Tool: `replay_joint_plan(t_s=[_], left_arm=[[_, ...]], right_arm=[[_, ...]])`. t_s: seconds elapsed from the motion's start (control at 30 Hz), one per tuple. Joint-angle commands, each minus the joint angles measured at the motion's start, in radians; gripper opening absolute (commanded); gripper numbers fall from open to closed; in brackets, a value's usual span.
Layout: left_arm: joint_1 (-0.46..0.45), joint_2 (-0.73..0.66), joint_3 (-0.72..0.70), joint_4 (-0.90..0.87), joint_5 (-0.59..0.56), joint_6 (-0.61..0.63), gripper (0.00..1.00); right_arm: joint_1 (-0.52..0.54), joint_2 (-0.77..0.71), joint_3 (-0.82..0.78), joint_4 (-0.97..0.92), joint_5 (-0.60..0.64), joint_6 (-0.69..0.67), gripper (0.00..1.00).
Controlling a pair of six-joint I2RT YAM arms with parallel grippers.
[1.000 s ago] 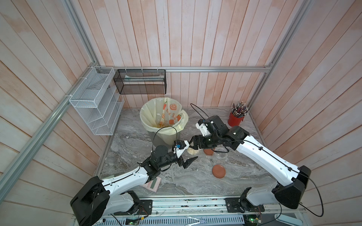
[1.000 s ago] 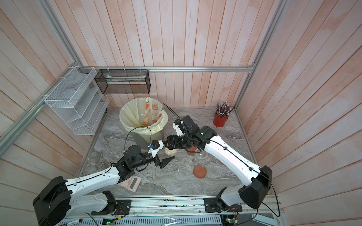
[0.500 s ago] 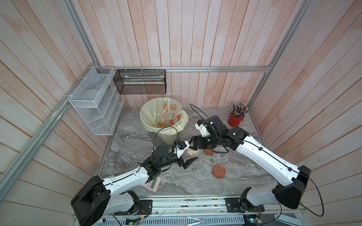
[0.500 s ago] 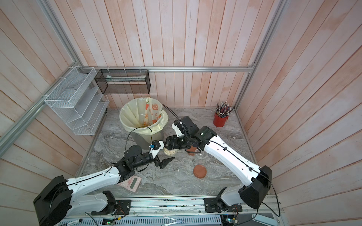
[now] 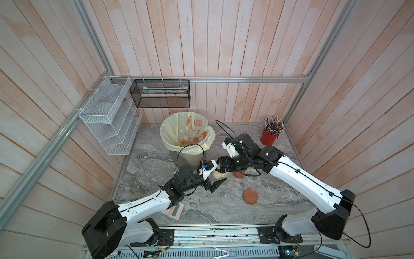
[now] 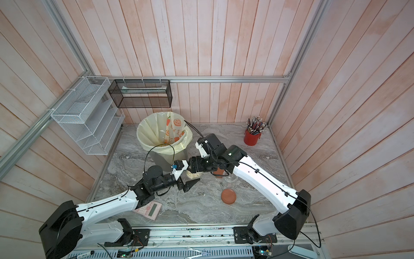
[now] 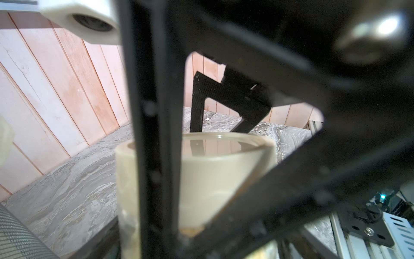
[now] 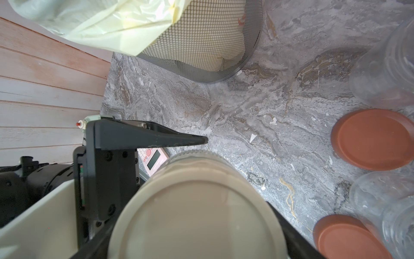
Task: Empty expired oatmeal from jars
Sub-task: Pick up the jar from the center of the board, then unscrew the lid from the jar.
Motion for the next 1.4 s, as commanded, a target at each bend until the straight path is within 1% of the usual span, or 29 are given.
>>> replay_joint_plan(t_s=[0.0, 0.83, 1.0, 1.07, 1.13, 1.23, 1.33, 1.37], left_arm=[[-0.002, 0.012, 0.031, -0.014, -0.002, 0.008, 0.97], [-0.001, 0.014, 0.039, -0.017, -0.013, -0.004, 0.97], [-0.002, 0.012, 0.038, -0.017, -0.008, -0.008, 0.94], [-0.001, 0.013, 0.039, -0.014, -0.011, -0.01, 0.92], [-0.001, 0.017, 0.042, -0.013, -0.01, -0.011, 0.87], [0.0, 0.026, 0.051, -0.008, -0.012, -0.017, 0.69], [-0.001, 0.041, 0.057, 0.006, -0.014, -0.025, 0.57], [-0.001, 0.045, 0.059, 0.009, -0.013, -0.028, 0.54]], right_arm=[[0.006, -0.03, 0.042, 0.037, 0.011, 0.015, 0.45], [0.024, -0.039, 0.036, 0.053, 0.018, 0.021, 0.45], [0.032, -0.042, 0.028, 0.06, 0.021, 0.024, 0.45], [0.038, -0.04, 0.025, 0.059, 0.022, 0.021, 0.45], [0.042, -0.036, 0.031, 0.053, 0.029, 0.021, 0.45], [0.045, -0.036, 0.038, 0.05, 0.034, 0.021, 0.45], [0.047, -0.035, 0.043, 0.05, 0.033, 0.019, 0.46], [0.049, -0.035, 0.042, 0.051, 0.033, 0.019, 0.46]])
